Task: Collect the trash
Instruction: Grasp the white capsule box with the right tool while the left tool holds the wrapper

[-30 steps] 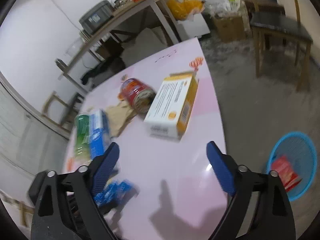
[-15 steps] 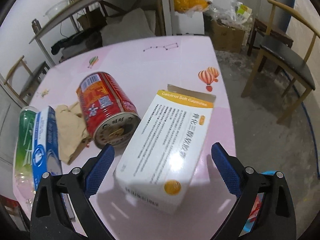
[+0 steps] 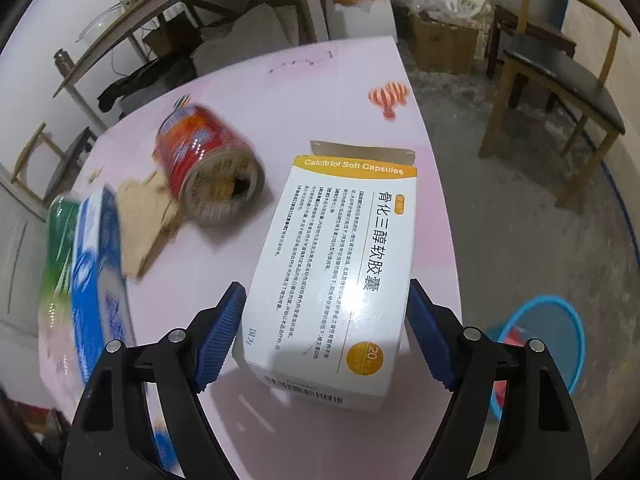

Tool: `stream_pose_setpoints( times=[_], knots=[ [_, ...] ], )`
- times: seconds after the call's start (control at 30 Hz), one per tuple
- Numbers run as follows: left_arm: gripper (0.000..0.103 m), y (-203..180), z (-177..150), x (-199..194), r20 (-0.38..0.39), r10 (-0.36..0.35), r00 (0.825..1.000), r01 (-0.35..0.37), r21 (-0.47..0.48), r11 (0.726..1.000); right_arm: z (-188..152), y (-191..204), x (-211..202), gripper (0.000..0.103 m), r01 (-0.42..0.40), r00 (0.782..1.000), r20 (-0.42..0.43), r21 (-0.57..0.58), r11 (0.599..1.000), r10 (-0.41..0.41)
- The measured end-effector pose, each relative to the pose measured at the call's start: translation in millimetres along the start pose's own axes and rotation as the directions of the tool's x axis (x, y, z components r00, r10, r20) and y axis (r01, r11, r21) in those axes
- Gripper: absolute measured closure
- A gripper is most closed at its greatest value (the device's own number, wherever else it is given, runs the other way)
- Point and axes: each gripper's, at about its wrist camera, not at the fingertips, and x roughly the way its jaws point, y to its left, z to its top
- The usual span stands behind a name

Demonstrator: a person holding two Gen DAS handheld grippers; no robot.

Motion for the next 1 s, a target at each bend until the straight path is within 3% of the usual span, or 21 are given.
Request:
stream_pose_setpoints(
  times=[0.33,0.6,0.9,1.0],
  knots=[
    [0.077,-1.1,-2.8,-0.9,0.005,0.023,1.000,-0.023,-0.001,1.000,-77.7,-11.1,-49.4,0.025,-0.051,0.996,-0.068,-0.029,0.998,0.049],
    [0.078,-3.7,-4.5,-1.8,0.018,0.050,0.999,-0.049,-0.004,0.999,-81.2,-9.7,-61.1,0.012,-0.027,1.000,-0.010,0.015,1.000,0.027],
    [0.078,-8.6,-9.2,-8.0,0.042,0.080,0.996,-0.081,0.007,0.997,-84.6,4.1,-41.5,0.012,0.030,1.000,-0.010,0.006,1.000,-0.030],
    [0.078,-9.8,-10.4,-9.9,0.045,0.085,0.995,-0.085,0.006,0.996,-85.6,8.0,-38.7,0.018,0.043,0.999,-0.004,0.001,0.999,-0.043]
  ],
)
